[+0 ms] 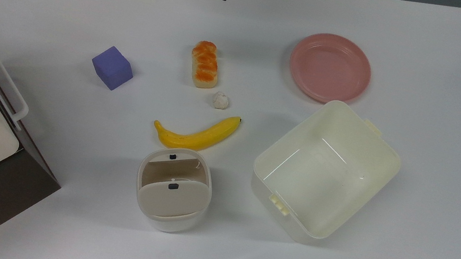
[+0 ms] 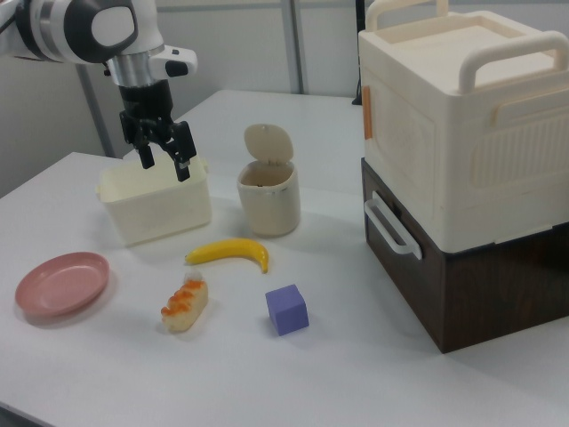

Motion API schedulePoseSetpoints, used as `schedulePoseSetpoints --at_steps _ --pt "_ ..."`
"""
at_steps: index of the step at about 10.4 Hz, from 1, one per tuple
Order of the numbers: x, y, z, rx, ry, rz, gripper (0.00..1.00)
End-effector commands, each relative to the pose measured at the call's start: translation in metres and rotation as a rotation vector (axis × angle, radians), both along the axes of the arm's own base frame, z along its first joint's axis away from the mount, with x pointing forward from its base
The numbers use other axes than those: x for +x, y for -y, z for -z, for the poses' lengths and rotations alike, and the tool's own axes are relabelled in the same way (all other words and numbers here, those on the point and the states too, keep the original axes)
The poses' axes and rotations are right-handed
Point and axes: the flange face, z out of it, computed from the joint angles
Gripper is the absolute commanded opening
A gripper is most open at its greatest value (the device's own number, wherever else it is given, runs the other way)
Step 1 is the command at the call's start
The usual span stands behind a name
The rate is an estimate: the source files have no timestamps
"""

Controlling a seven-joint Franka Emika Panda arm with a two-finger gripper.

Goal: Grab it up and put it in the trash

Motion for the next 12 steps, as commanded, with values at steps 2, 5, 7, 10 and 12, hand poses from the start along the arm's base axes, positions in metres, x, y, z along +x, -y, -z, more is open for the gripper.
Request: schedulePoseSetpoints --at_steps 2,5,7,10,12 --pt "-0.003 0.01 -0.005 0.011 0.0 0.003 1.0" --pt "0.0 0.017 -0.001 0.017 -0.006 -0.007 1.0" --pt "0.002 0.025 0.005 0.024 -0.016 0.006 1.0" --pt "0.006 0.022 0.004 0.023 -0.016 -0.053 1.0" --pt "0.008 0.018 0.014 0.026 -0.041 -0.111 1.0"
